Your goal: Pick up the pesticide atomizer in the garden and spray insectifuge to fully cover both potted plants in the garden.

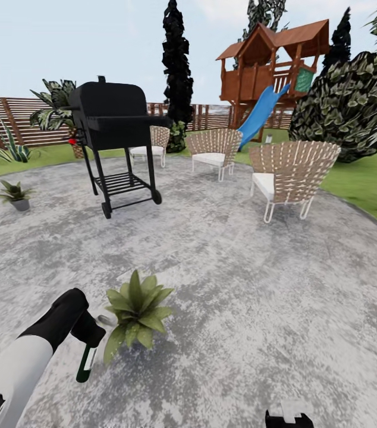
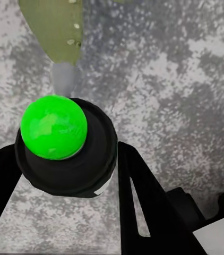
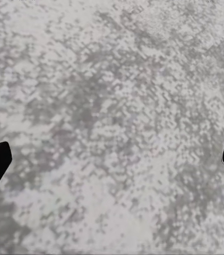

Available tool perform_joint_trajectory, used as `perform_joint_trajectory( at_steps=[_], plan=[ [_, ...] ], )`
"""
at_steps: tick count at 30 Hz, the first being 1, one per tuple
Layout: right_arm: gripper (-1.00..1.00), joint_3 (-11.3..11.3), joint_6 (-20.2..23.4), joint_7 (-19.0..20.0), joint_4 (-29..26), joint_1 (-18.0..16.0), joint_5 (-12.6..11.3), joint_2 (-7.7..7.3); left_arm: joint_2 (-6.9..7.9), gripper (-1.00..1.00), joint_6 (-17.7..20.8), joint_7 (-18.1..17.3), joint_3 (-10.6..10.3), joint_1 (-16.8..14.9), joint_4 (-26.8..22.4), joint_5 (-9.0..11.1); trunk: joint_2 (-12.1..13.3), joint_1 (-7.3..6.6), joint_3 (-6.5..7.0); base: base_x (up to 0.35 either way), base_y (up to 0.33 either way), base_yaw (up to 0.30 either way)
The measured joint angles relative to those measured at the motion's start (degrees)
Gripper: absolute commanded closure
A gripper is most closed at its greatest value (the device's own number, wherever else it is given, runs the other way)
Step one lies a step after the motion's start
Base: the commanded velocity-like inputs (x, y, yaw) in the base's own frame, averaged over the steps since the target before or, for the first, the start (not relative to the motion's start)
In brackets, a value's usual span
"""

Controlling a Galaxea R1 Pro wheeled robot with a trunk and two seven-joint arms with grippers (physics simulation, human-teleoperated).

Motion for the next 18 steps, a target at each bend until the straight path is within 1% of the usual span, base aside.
perform_joint_trajectory(
  at_steps=[7,10,13,16,18],
  plan=[
    [-1.00,0.0,0.0,-0.1,0.0,0.0,0.0,0.02,-0.06,1.00,0.0,0.0,0.0,0.0,0.0,0.0,0.0,-0.01,0.00,0.025,-0.272,0.270],
    [-1.00,0.0,0.0,-0.1,0.0,0.0,-0.1,0.02,-0.07,1.00,0.0,0.0,0.0,0.0,0.0,0.0,0.0,-0.01,0.00,0.103,-0.272,0.276],
    [-1.00,0.0,0.0,-0.1,0.0,0.0,-0.1,0.02,-0.07,1.00,0.0,0.0,0.1,0.0,0.0,0.0,0.0,-0.02,0.00,0.189,-0.232,0.254],
    [-1.00,-0.1,0.0,-0.1,0.0,0.0,-0.1,-0.04,-0.08,1.00,0.0,0.0,0.1,0.0,0.0,-0.1,0.0,-0.03,0.00,0.230,-0.203,0.074],
    [-1.00,-0.1,0.0,-0.1,0.0,0.0,-0.1,-0.07,-0.13,1.00,0.0,0.0,0.1,0.0,0.0,-0.1,0.0,-0.02,0.00,0.125,-0.239,0.017]
  ],
)
